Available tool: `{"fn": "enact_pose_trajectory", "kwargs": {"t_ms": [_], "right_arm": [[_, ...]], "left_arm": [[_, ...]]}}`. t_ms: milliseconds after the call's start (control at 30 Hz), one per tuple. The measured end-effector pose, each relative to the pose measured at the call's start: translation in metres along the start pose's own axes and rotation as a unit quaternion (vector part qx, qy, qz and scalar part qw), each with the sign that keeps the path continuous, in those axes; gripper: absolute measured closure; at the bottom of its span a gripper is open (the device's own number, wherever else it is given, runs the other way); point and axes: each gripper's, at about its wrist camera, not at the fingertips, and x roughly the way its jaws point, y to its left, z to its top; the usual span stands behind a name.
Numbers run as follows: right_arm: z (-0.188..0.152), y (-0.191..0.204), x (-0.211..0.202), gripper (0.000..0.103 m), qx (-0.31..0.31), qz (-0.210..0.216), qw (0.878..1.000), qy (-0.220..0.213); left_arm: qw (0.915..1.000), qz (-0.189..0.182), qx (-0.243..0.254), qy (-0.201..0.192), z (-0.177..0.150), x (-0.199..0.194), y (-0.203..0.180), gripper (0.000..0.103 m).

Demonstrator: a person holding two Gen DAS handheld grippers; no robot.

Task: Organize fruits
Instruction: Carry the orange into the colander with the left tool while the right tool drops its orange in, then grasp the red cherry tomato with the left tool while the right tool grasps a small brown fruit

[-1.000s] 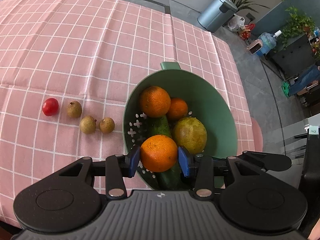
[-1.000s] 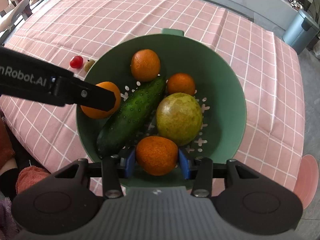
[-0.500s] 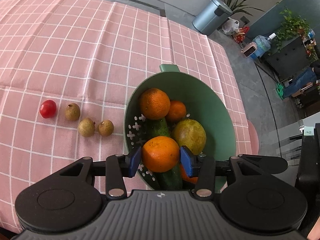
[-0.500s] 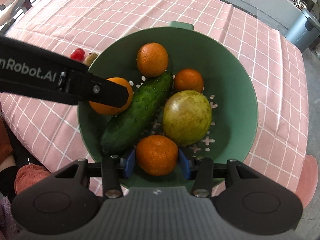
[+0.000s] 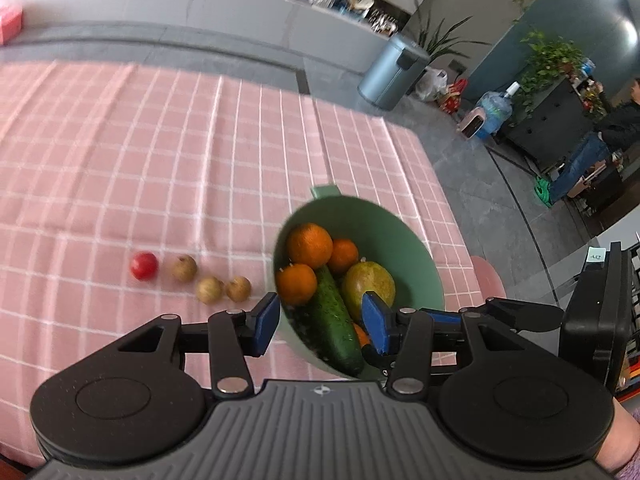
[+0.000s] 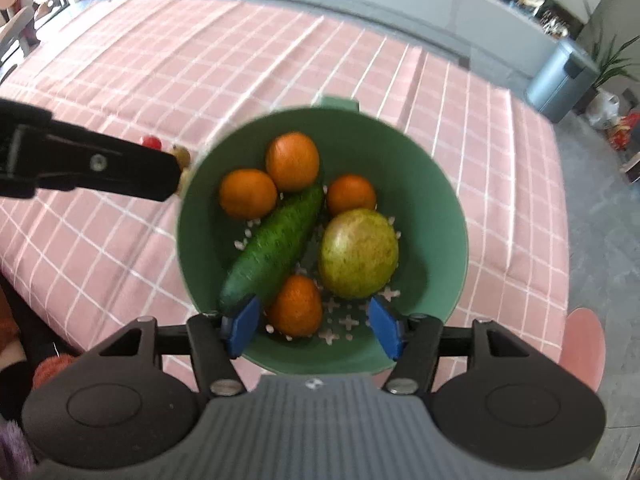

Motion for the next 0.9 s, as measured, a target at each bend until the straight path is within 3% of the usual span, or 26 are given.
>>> {"fn": "enact_pose_trajectory", "kwargs": {"t_ms": [300,500,600,767,900], "right_arm": [[0.001,0.044,-0.033,0.044,0.039,0.005,0.993,-0.111],[-0.006,0.084,-0.026,0.045,0.056,0.021,0.98,-0.188],[-0.009,0.105,-0.02,0.051,0.052,0.025,0.974,-0.219],[-0.006,0.131,-0.002,0.054,0.067,0.019,0.974,-0.216],[-0.005,0.148,0.015,0.06,0.061,0.011,0.973,-0.222]], "left_arm": [[0.9961,0.007,0.07,-0.053,-0.001,-0.049,0.029,0.048],[0.9947,0.026,0.078,-0.061,-0.004,-0.049,0.064,0.048],[0.9935,0.034,0.09,-0.062,-0.009,-0.043,0.08,0.048],[0.9893,0.058,0.117,-0.066,-0.02,-0.028,0.097,0.051],[0.9881,0.054,0.129,-0.064,-0.025,-0.015,0.11,0.055]]}}
